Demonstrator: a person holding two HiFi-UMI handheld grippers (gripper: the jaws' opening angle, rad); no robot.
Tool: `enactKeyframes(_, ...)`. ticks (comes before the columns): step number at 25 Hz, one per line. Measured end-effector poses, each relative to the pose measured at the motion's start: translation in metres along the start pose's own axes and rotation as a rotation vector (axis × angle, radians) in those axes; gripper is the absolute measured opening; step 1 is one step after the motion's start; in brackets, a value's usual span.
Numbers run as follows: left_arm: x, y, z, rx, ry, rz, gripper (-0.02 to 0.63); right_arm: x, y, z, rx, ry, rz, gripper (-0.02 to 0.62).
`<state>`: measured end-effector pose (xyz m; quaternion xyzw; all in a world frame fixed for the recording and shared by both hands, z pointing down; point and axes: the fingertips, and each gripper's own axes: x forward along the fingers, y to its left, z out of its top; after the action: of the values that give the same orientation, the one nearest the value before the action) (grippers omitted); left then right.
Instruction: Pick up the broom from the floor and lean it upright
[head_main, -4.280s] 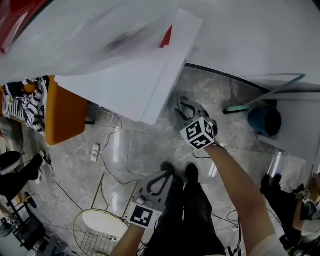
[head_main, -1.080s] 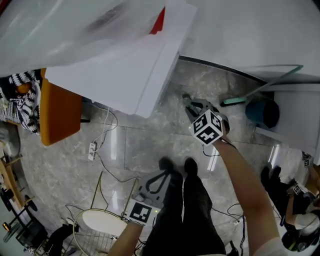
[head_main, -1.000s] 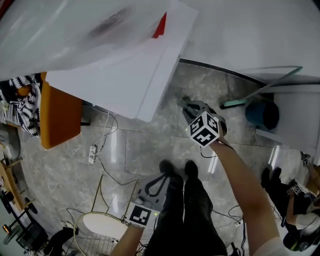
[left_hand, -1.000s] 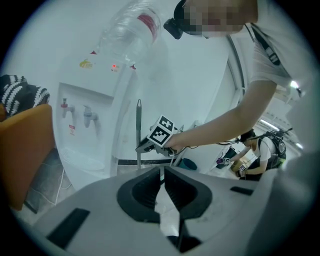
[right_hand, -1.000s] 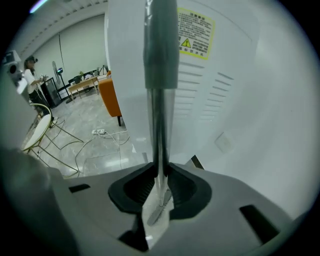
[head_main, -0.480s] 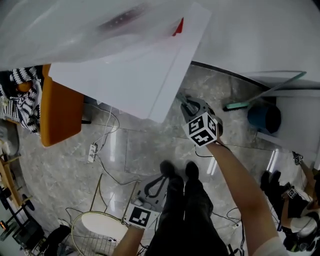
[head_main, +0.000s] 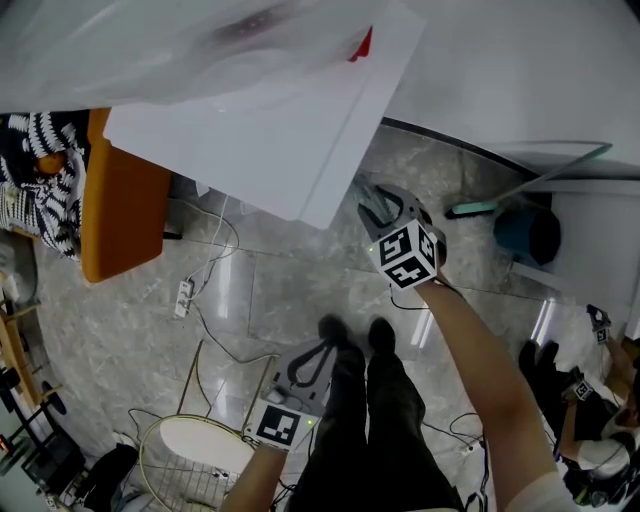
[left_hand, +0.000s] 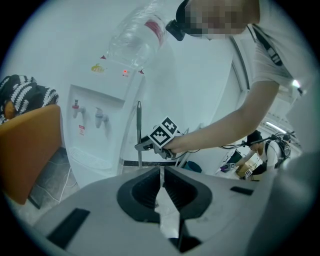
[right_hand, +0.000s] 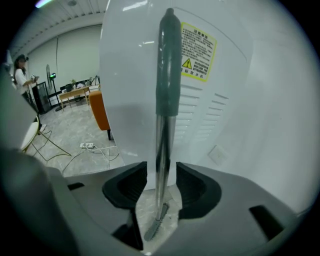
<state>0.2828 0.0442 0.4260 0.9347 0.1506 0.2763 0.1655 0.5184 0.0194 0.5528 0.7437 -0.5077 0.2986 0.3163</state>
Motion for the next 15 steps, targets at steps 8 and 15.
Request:
enactKeyframes(8, -0.018, -0.012, 0.045, 0.063, -0.019, -0.007, 0.025, -0.071, -0.004, 0.022, -0.014, 0.005, 0.009, 0.172)
enactKeyframes(15, -0.062, -0.046, 0.106, 0.133, -0.056, -0.017, 0.025, -0.193, 0.000, 0.068, 0.081, -0.055, -0.007, 0.102)
